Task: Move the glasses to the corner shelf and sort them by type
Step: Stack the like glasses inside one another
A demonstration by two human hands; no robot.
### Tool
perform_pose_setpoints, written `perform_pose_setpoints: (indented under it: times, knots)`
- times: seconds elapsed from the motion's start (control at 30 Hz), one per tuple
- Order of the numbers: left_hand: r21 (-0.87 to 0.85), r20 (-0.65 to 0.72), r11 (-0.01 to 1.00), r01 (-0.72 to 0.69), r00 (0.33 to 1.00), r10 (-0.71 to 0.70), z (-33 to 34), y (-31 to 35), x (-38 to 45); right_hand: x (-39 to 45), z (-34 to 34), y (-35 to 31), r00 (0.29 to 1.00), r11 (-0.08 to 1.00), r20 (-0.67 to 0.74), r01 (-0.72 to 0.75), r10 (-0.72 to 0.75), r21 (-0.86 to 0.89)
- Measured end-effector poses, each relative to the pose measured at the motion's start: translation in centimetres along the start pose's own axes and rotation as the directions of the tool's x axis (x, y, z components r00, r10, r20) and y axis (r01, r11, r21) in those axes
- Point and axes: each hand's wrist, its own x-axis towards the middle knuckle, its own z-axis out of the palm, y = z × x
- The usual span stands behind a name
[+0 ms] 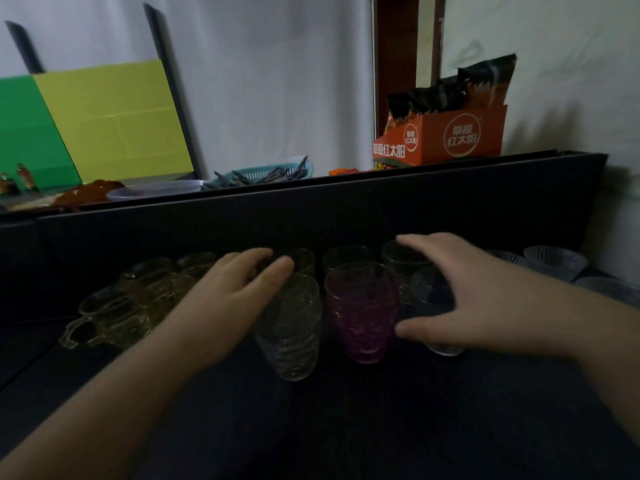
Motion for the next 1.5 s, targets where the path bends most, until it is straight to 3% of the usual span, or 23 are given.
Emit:
perform_pose_setpoints:
  times: [0.13, 0.3, 0.43, 0.67, 0.8, 1.0, 1.13, 1.23, 1.5]
  knots:
    - [0.12, -0.035, 0.989, 0.091, 0.996, -0.087, -0.4, 0.5, 5.3, -0.6, -0.3, 1.8, 0.992, 0.994, -0.078, -0.104, 0.103, -0.02]
    - [0.422, 0.184, 0.88, 0.216, 0.931, -0.316, 0.9, 0.7, 10.8, -0.2, 1.7, 2.2, 0.979, 0.981, -0.12, -0.174, 0.163, -0.09]
    - [0.473, 0.24, 0.859, 0.198, 0.909, -0.341, 1.6, 0.8, 11.9, -0.2, 2.6, 2.4, 0.963, 0.979, -0.176, -0.205, 0.202, 0.004]
    - [0.478, 0.172, 0.862, 0.169, 0.944, -0.281, 1.6, 0.3, 11.7, -1.1, 2.4, 3.0, 0.923, 0.975, -0.319, -0.187, 0.216, 0.119]
    - [0.512, 0.001, 0.857, 0.052, 0.998, -0.061, -0.7, 1.6, 11.1, -1.3, 0.8, 3.4, 0.874, 0.967, -0.429, -0.15, 0.226, 0.204]
    - [0.353, -0.123, 0.915, -0.197, 0.959, 0.254, -1.3, 6.4, 9.7, 1.5, -2.5, 2.6, 0.754, 0.939, -0.61, -0.026, 0.244, 0.343]
    - [0.282, -0.024, 0.913, -0.295, 0.949, 0.314, 0.4, 7.9, 10.0, 4.5, -1.9, 2.5, 0.716, 0.903, -0.644, 0.045, 0.269, 0.427]
    - [0.298, 0.106, 0.913, -0.28, 0.96, 0.26, 1.8, 7.5, 11.1, 6.1, 0.3, 3.1, 0.719, 0.91, -0.635, 0.006, 0.283, 0.413]
    - [0.333, 0.327, 0.918, -0.215, 0.939, 0.102, 3.7, 4.3, 12.7, 7.7, 3.6, 4.4, 0.814, 0.939, -0.509, -0.121, 0.279, 0.322]
